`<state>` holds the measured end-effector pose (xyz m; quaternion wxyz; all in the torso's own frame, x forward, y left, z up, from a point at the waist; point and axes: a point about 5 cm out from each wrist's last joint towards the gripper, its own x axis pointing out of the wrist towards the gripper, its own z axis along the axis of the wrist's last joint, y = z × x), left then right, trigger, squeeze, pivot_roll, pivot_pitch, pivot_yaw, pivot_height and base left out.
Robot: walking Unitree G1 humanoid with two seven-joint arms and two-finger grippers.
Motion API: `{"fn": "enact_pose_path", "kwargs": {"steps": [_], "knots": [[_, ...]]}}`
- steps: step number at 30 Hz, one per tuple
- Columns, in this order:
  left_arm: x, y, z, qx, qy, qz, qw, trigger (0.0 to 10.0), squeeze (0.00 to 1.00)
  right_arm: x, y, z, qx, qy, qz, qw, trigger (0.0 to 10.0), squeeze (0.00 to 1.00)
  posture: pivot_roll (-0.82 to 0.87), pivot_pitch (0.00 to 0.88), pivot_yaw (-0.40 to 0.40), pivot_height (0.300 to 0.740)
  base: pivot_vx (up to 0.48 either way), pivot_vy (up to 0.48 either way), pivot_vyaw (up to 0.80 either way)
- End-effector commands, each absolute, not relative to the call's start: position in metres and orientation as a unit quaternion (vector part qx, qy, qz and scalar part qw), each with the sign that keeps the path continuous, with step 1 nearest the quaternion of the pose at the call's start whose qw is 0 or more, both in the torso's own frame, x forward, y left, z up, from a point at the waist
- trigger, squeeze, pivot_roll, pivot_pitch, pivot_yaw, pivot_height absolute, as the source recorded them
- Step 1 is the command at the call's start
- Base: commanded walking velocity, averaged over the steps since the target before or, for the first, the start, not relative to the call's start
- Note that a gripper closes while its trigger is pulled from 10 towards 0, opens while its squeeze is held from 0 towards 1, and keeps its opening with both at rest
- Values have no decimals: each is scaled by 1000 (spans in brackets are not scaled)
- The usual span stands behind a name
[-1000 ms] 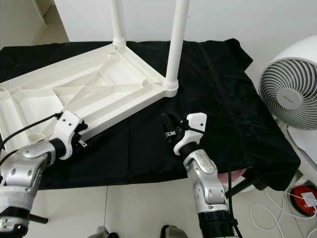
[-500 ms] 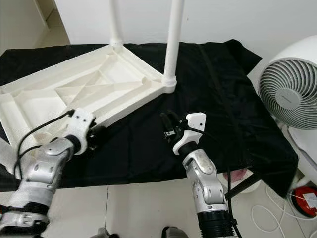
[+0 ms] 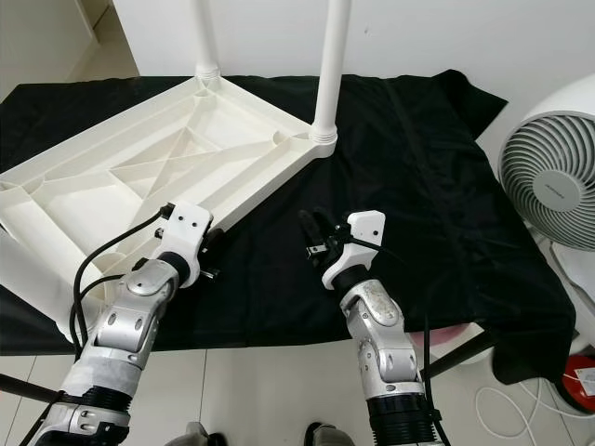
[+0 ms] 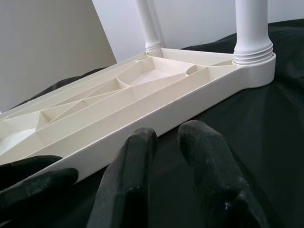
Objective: Building children table
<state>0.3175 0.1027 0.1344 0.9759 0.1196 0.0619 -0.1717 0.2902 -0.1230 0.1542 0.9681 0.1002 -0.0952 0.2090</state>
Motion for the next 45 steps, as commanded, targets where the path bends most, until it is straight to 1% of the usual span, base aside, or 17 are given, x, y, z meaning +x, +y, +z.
{"fn": "enact_pose_path", "kwargs": {"steps": [1, 4, 8, 9, 10, 17, 18, 20, 22, 24, 26, 27, 28, 29, 32, 38, 45], "knots": [[312, 95, 138, 107, 41, -198, 973, 10000, 1000, 291, -121, 151, 99, -91, 208, 969, 10000, 0, -73, 97, 54, 740, 0, 0, 0], [305, 89, 144, 111, 17, -230, 967, 10000, 1000, 290, -119, 150, 102, -91, 208, 968, 10000, 0, -73, 97, 54, 740, 0, 0, 0], [299, 87, 149, 128, -11, -242, 962, 10000, 1000, 290, -118, 150, 103, -90, 209, 968, 10000, 0, -70, 98, 50, 740, 0, 0, 0], [295, 88, 153, 128, -30, -246, 960, 10000, 27, 290, -118, 150, 103, -90, 210, 968, 10000, 0, -70, 103, 43, 740, 0, 0, 0], [290, 90, 155, 125, -44, -242, 961, 10000, 0, 289, -118, 150, 103, -89, 211, 968, 10000, 0, -68, 104, 39, 740, 0, 0, 0], [284, 96, 156, 113, -55, -226, 966, 10000, 0, 289, -118, 149, 101, -87, 213, 968, 10000, 0, -68, 104, 36, 740, 0, 0, 0], [279, 103, 156, 97, -66, -203, 972, 10000, 0, 290, -118, 149, 100, -86, 213, 968, 10000, 0, -65, 99, 29, 740, 0, 0, 0], [279, 103, 156, 97, -66, -203, 972, 10000, 0, 290, -118, 149, 100, -86, 213, 968, 10000, 0, -65, 99, 29, 740, 0, 0, 0], [261, 125, 154, 68, -98, -163, 979, 10000, 0, 291, -119, 148, 96, -87, 206, 970, 10000, 0, -59, 87, 27, 740, 0, 0, 0], [246, 150, 150, 69, -121, -114, 984, 10000, 0, 293, -121, 147, 92, -87, 203, 971, 10000, 0, -58, 86, 27, 740, 0, 0, 0], [246, 150, 150, 69, -121, -114, 984, 10000, 0, 293, -121, 147, 92, -87, 203, 971, 10000, 0, -58, 86, 27, 740, 0, 0, 0], [241, 159, 149, 76, -130, -89, 985, 10000, 0, 293, -121, 147, 91, -86, 202, 971, 10000, 0, -55, 81, 28, 740, 0, 0, 0], [241, 159, 149, 76, -130, -89, 985, 10000, 0, 293, -121, 147, 91, -86, 202, 971, 10000, 0, -55, 81, 28, 740, 0, 0, 0], [235, 169, 146, 82, -128, -58, 987, 10000, 0, 294, -122, 146, 91, -84, 201, 972, 10000, 0, -50, 77, 29, 740, 0, 0, 0], [225, 182, 140, 79, -119, -17, 990, 10000, 0, 293, -122, 143, 91, -81, 199, 972, 10000, 0, -40, 70, 28, 740, 0, 0, 0], [211, 190, 142, 88, -131, -18, 987, 10000, 0, 298, -119, 143, 92, -78, 202, 972, 10000, 0, -6, 95, 6, 740, 0, 0, 0], [197, 191, 144, 83, -132, -58, 986, 10000, 0, 304, -115, 144, 92, -78, 211, 970, 10000, 0, 30, 111, -23, 740, 0, 0, 0]]}}
